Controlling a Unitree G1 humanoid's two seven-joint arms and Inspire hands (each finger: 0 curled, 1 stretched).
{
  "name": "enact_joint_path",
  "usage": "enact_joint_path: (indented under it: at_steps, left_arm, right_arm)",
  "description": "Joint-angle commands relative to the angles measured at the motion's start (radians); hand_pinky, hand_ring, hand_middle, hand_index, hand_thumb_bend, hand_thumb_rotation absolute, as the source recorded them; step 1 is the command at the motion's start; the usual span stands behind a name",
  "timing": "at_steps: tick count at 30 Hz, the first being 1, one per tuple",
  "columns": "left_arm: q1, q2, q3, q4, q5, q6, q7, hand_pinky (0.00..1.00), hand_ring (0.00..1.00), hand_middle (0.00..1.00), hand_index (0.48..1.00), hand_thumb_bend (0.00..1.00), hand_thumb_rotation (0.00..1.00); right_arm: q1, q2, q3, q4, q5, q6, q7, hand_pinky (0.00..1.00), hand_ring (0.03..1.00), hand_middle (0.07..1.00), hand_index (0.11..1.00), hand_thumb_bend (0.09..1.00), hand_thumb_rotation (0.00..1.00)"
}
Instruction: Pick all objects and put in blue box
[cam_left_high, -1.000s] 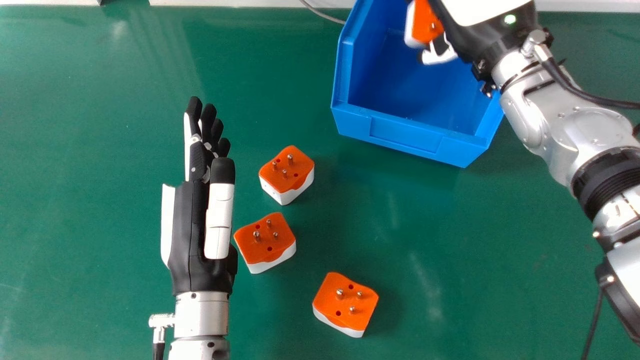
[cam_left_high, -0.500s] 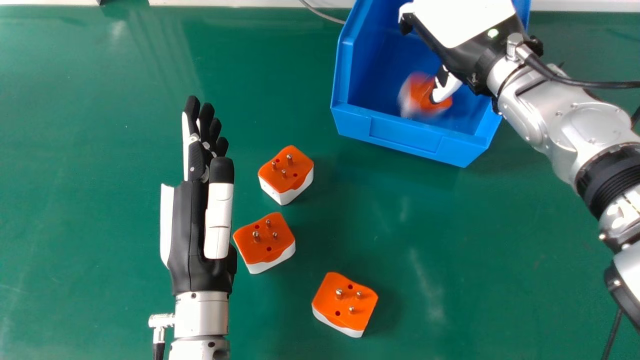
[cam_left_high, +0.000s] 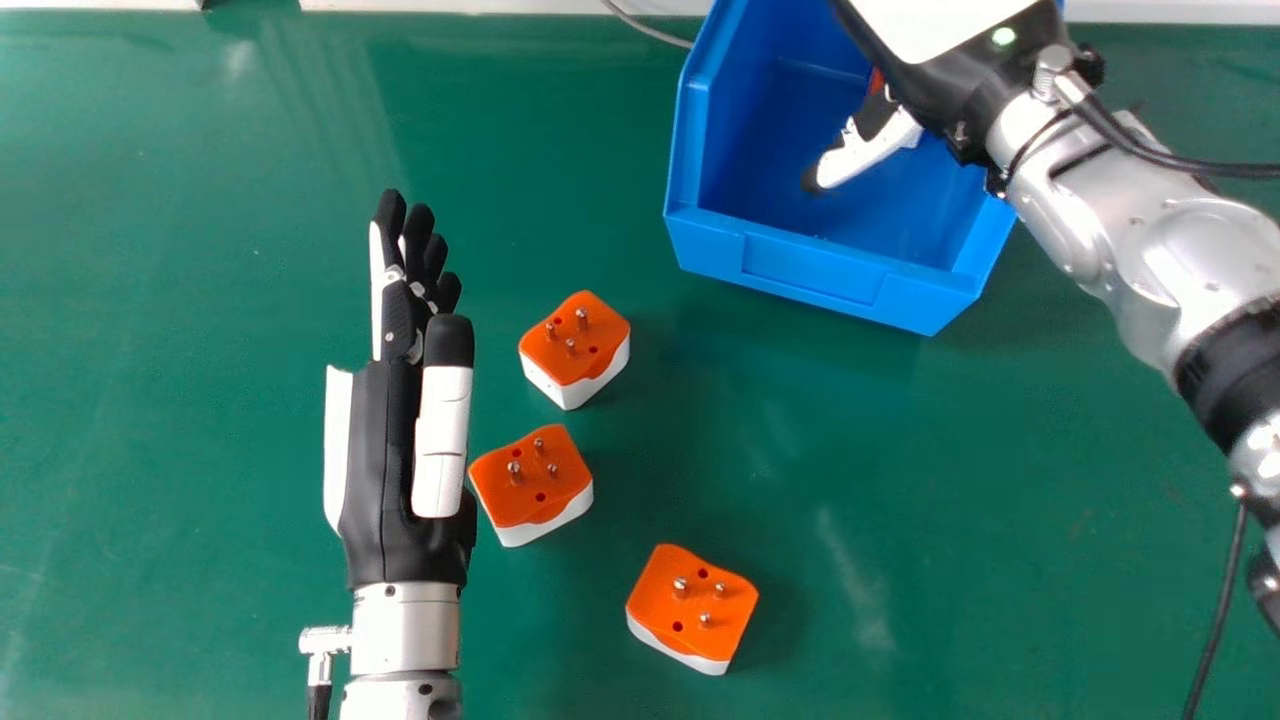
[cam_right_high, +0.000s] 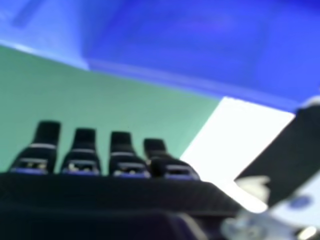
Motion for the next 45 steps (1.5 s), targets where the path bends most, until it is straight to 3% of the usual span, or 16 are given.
enact_joint_path:
  at_steps: [1,9,13,20,25,32,37,42,45]
  left_arm:
    - [0.010,-0.046,-0.010,-0.028,0.004,-0.016,0.003,1.00,1.00,1.00,1.000,0.83,0.91]
    - [0.023,-0.045,-0.014,-0.043,0.007,-0.014,0.005,1.00,1.00,1.00,1.000,0.83,0.91]
    - [0.037,-0.043,-0.019,-0.067,0.003,0.002,0.002,1.00,1.00,1.00,1.000,0.83,0.90]
    - [0.053,-0.036,-0.023,-0.091,-0.003,0.019,-0.005,1.00,1.00,1.00,1.000,0.83,0.90]
    - [0.065,-0.037,-0.025,-0.109,0.006,0.027,0.002,1.00,1.00,1.00,1.000,0.83,0.90]
    - [0.082,-0.033,-0.026,-0.132,0.013,0.041,0.006,1.00,1.00,1.00,1.000,0.84,0.90]
    - [0.094,-0.028,-0.032,-0.151,0.009,0.057,-0.001,1.00,1.00,1.00,1.000,0.84,0.90]
    - [0.106,-0.023,-0.034,-0.170,0.007,0.069,-0.006,1.00,1.00,1.00,1.000,0.83,0.90]
    - [0.110,-0.022,-0.035,-0.176,0.006,0.070,-0.009,1.00,1.00,1.00,1.000,0.83,0.91]
  right_arm:
    - [0.063,-0.038,-0.054,-0.131,0.028,0.021,-0.006,0.92,0.962,0.970,0.968,0.980,0.55]
    - [0.356,-0.053,-0.202,-0.616,0.057,0.147,0.119,0.96,0.985,0.988,0.987,0.993,0.57]
    - [0.477,-0.044,-0.260,-0.790,0.093,0.163,0.197,0.97,0.991,0.993,0.992,0.996,0.56]
    - [0.659,-0.051,-0.333,-1.060,0.273,0.182,0.492,0.98,0.996,0.997,0.997,1.000,0.54]
    - [0.712,-0.092,-0.363,-1.242,0.405,0.295,0.816,0.98,0.997,0.998,0.998,1.000,0.55]
    - [0.735,-0.146,-0.385,-1.358,0.534,0.334,1.048,0.97,0.999,1.000,0.999,1.000,0.58]
    - [0.723,-0.212,-0.365,-1.391,0.599,0.322,1.187,0.95,1.000,1.000,1.000,1.000,0.60]
    - [0.723,-0.205,-0.307,-1.447,0.548,0.404,1.251,0.92,0.982,0.986,0.993,1.000,0.64]
    - [0.748,-0.180,-0.260,-1.497,0.457,0.455,1.241,0.88,0.956,0.964,0.974,1.000,0.67]
